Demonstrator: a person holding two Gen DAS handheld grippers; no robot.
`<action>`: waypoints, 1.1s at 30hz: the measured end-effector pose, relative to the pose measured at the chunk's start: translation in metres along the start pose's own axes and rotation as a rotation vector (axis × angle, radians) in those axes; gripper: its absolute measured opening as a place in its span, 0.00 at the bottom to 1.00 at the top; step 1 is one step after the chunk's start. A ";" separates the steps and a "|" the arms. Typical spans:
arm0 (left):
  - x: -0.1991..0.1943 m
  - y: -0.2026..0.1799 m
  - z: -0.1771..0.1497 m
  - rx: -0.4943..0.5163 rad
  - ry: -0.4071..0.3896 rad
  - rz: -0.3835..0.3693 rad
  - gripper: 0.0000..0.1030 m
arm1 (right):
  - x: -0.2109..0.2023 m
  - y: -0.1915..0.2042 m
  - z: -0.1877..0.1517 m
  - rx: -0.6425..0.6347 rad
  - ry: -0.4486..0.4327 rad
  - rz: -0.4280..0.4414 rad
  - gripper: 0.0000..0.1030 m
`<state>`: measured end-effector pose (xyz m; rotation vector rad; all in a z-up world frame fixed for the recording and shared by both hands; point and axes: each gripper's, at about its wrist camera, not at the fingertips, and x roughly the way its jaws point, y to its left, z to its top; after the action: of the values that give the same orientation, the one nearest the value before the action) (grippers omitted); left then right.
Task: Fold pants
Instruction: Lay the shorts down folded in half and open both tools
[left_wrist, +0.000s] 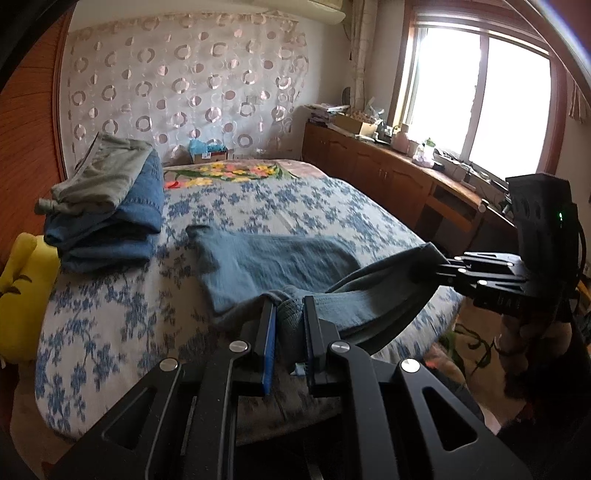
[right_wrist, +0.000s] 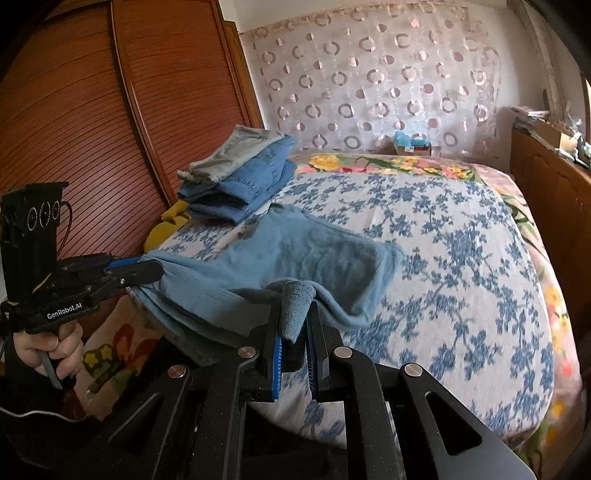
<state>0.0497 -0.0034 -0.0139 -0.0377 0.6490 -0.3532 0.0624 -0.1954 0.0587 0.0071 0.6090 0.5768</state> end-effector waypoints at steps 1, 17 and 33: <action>0.003 0.002 0.005 -0.004 -0.008 -0.001 0.13 | 0.004 -0.001 -0.001 0.004 -0.006 -0.001 0.10; 0.047 0.020 0.046 -0.030 -0.052 0.046 0.14 | 0.066 -0.024 0.028 0.038 -0.038 -0.035 0.10; 0.064 0.036 0.036 -0.058 -0.021 0.060 0.59 | 0.103 -0.032 0.038 0.037 0.021 -0.089 0.23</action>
<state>0.1293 0.0070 -0.0280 -0.0774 0.6382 -0.2756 0.1684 -0.1632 0.0295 0.0089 0.6367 0.4798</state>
